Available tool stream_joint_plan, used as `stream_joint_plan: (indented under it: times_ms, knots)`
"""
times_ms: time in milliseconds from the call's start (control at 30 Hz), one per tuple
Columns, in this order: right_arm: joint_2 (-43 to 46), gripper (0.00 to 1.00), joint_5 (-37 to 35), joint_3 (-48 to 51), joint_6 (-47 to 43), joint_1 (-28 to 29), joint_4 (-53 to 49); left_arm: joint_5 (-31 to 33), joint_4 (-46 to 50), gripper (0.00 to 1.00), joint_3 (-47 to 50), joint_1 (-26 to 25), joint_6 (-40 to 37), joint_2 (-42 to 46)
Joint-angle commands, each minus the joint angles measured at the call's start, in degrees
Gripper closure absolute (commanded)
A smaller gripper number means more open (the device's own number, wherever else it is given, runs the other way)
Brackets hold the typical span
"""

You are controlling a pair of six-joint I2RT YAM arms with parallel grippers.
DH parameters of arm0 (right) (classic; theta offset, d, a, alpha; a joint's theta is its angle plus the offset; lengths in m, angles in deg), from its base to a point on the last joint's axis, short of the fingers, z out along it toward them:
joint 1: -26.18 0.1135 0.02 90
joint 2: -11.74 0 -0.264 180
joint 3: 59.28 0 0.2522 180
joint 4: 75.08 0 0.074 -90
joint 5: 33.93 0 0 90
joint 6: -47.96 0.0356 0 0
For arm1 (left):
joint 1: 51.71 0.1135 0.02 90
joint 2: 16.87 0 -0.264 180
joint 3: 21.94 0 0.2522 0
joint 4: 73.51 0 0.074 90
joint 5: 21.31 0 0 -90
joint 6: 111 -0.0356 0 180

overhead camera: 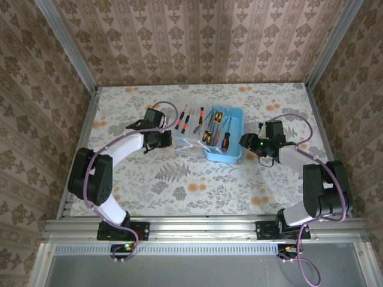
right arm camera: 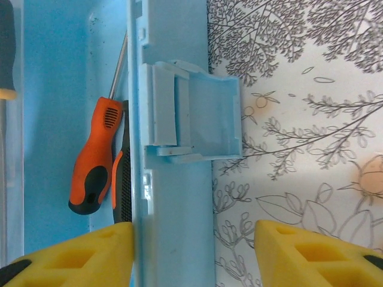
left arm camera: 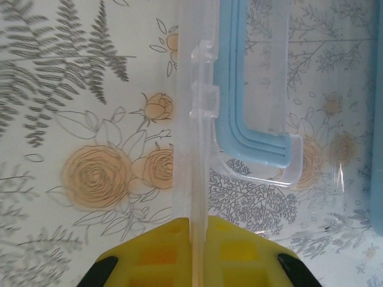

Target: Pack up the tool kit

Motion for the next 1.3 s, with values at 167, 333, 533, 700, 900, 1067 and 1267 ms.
stream_joint_plan:
  times_ms: [167,333,533,700,900,1067,1267]
  knots:
    - [-3.26,0.53,-1.12,1.44,4.04,-0.67,3.79,9.52,6.79,1.00,-5.70,-1.34,-4.03,7.86]
    - [-4.13,0.55,-0.11,0.73,4.65,1.94,4.79,10.81,6.90,1.00,-5.41,-3.64,-4.01,8.27]
    - [-5.62,0.60,-1.08,-0.86,4.71,5.11,4.23,16.65,11.25,1.00,-9.41,-7.36,-6.00,6.70]
    - [-5.10,0.60,-1.86,-1.35,4.10,5.87,3.20,16.41,10.17,1.00,-7.46,-8.29,-4.81,5.71]
    - [-5.21,0.63,-1.79,-2.35,4.95,7.89,3.14,20.75,19.78,1.00,-17.12,-10.91,-5.70,4.17]
    - [-6.15,0.65,-2.21,-3.84,6.10,10.63,3.81,24.98,27.44,1.00,-24.35,-14.67,-6.55,0.66]
    - [-5.74,0.65,-2.17,-4.16,6.71,11.72,4.06,32.26,33.14,1.00,-28.32,-18.18,-6.12,-2.30]
